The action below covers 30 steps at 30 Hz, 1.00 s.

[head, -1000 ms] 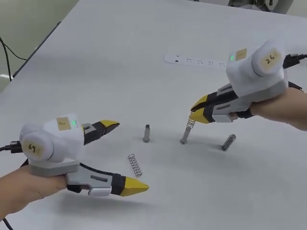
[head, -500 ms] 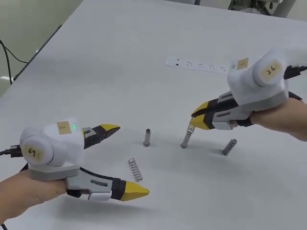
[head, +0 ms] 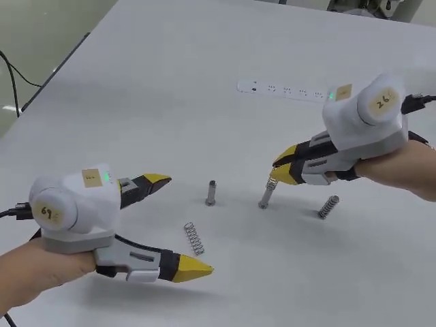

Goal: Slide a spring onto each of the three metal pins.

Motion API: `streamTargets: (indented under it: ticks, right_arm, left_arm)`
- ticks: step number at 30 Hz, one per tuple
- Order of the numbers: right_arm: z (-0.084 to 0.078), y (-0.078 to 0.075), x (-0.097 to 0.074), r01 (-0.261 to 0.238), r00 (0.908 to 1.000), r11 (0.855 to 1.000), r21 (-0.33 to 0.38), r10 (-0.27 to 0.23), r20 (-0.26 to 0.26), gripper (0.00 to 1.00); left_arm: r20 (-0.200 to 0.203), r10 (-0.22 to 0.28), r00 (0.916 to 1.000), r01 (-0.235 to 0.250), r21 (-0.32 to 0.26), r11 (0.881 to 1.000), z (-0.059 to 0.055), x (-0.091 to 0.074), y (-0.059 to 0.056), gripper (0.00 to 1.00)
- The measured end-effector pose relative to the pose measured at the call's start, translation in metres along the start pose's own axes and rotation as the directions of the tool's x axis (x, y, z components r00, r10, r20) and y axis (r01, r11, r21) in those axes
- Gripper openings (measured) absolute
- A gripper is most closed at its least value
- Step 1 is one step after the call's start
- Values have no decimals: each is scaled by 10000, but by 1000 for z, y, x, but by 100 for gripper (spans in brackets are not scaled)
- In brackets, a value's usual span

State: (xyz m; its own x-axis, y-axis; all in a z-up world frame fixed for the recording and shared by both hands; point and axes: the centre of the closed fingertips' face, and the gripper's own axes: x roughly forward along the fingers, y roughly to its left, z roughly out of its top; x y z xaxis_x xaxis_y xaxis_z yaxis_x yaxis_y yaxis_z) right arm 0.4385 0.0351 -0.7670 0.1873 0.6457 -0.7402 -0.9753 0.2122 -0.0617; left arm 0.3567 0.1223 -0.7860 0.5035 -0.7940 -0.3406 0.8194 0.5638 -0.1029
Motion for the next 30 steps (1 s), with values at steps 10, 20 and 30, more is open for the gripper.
streamTargets:
  ticks: [10,20,30]
  right_arm:
    - [-6,1,7,17,9999,10000,19,-17,-140,7]
    - [-13,1,14,64,9995,9999,109,-61,-303,7]
    - [-22,1,17,86,9990,9996,260,-75,-442,7]
  left_arm:
    - [-15,13,10000,-13,-26,10000,-2,-1,0,98]
    - [-24,59,10000,-60,-118,9999,-5,-3,1,97]
    - [-42,78,10000,-78,-158,9998,-7,-4,3,97]
